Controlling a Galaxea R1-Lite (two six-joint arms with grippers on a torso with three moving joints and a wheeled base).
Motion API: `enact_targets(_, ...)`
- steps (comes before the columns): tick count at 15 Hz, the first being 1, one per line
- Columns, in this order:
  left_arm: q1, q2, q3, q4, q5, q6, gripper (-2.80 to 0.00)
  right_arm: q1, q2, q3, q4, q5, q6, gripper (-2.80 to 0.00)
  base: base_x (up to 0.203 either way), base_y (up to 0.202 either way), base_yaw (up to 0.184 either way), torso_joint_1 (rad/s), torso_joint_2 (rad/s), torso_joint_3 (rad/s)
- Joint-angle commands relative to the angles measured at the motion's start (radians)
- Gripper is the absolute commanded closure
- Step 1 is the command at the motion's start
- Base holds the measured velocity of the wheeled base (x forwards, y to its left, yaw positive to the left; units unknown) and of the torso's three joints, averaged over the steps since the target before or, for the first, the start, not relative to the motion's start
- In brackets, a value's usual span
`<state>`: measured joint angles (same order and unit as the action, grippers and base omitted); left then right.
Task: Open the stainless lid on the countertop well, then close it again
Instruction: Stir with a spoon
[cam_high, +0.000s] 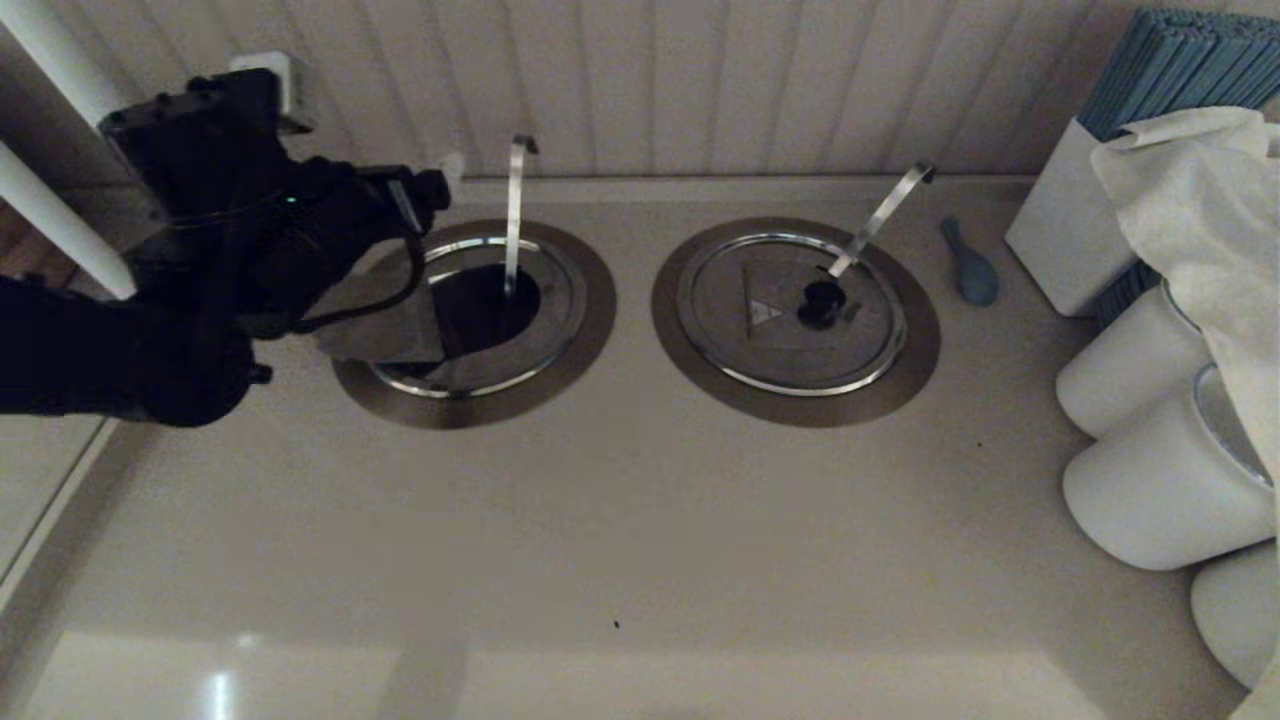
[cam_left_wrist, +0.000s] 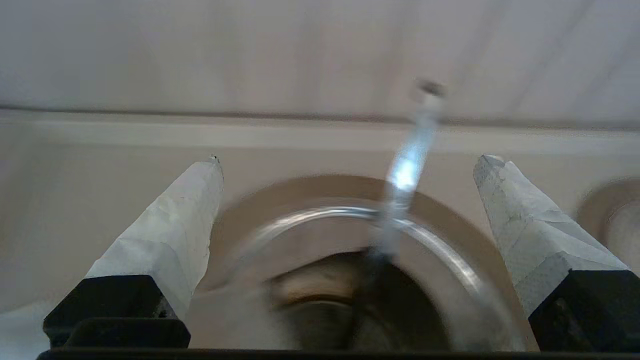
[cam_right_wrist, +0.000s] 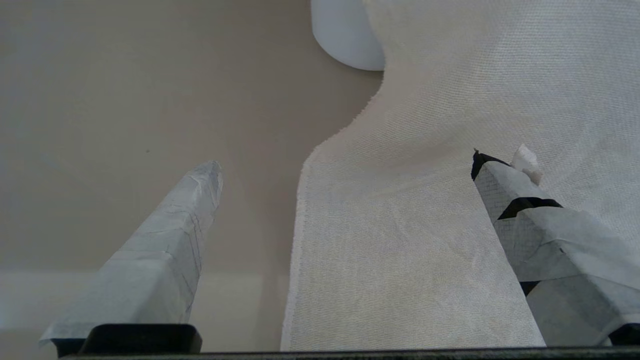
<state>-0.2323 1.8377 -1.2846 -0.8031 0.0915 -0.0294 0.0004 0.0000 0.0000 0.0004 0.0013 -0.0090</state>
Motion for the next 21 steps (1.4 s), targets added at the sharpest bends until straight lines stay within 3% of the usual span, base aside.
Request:
enact_targets(1,-0.034,0.127,-0.123,0.1,-0.04,0.002,-2.8,0.0,0.0,0.0,0.0,0.0,0.0,-2.8,0.0,0.0,0.0,0.0,0.0,0.0)
enact_targets(3,-0.047,0.163,-0.207,0.196,-0.13,0.018,-2.8,0.0,0.0,0.0,0.0,0.0,0.0,-2.8,0.0,0.0,0.0,0.0,0.0,0.0)
enact_targets(6,-0.047,0.243,-0.345,0.309,-0.136,0.044,-2.8,0.001,0.0,0.0,0.0,0.0,0.0,-2.8,0.0,0.0,0.0,0.0,0.0,0.0)
enact_targets(15,-0.045,0.416,-0.582,0.326,-0.128,0.054,-2.8,0.001,0.0,0.0,0.0,0.0,0.0,-2.8,0.0,0.0,0.0,0.0,0.0,0.0)
enact_targets(19,-0.044,0.46,-0.625,0.324,-0.127,0.055,-2.8,0.0,0.0,0.0,0.0,0.0,0.0,-2.8,0.0,0.0,0.0,0.0,0.0,0.0)
enact_targets(20,-0.044,0.462,-0.625,0.323,-0.128,0.055,0.0,0.0,0.0,0.0,0.0,0.0,0.0,-2.8,0.0,0.0,0.0,0.0,0.0,0.0)
enact_targets(21,-0.044,0.466,-0.628,0.323,-0.128,0.055,0.0,0.0,0.0,0.0,0.0,0.0,0.0,-2.8,0.0,0.0,0.0,0.0,0.0,0.0)
